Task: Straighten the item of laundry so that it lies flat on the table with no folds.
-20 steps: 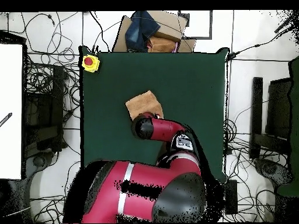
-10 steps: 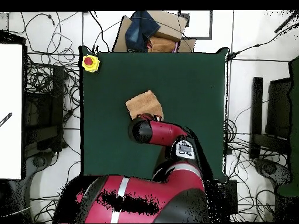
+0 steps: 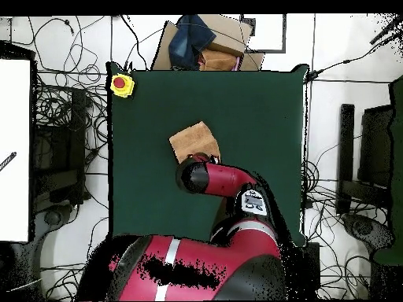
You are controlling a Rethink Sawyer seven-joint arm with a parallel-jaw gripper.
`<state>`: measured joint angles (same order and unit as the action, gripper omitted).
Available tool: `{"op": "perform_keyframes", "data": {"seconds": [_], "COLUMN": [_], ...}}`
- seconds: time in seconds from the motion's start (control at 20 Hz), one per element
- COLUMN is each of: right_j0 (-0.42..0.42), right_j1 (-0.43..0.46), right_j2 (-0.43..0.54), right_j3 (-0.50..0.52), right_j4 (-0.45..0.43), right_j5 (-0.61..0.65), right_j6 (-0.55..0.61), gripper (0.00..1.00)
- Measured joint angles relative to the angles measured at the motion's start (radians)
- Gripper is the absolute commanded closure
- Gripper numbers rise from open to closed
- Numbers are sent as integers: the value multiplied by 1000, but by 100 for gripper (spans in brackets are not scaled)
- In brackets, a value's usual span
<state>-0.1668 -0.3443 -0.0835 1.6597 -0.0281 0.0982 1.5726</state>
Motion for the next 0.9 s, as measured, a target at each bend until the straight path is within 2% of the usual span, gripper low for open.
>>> {"op": "perform_keyframes", "data": {"seconds": [0.45,0.65,0.7,0.9], "right_j0": [-1,9,20,39], "right_j1": [1,1,2,7], "right_j2": [0,0,0,0], "right_j3": [11,58,95,157], "right_j4": [13,92,167,294], "right_j5": [-2,-43,-80,-131], "right_j6": [3,40,86,191], "gripper": [0,0,0,0]}}
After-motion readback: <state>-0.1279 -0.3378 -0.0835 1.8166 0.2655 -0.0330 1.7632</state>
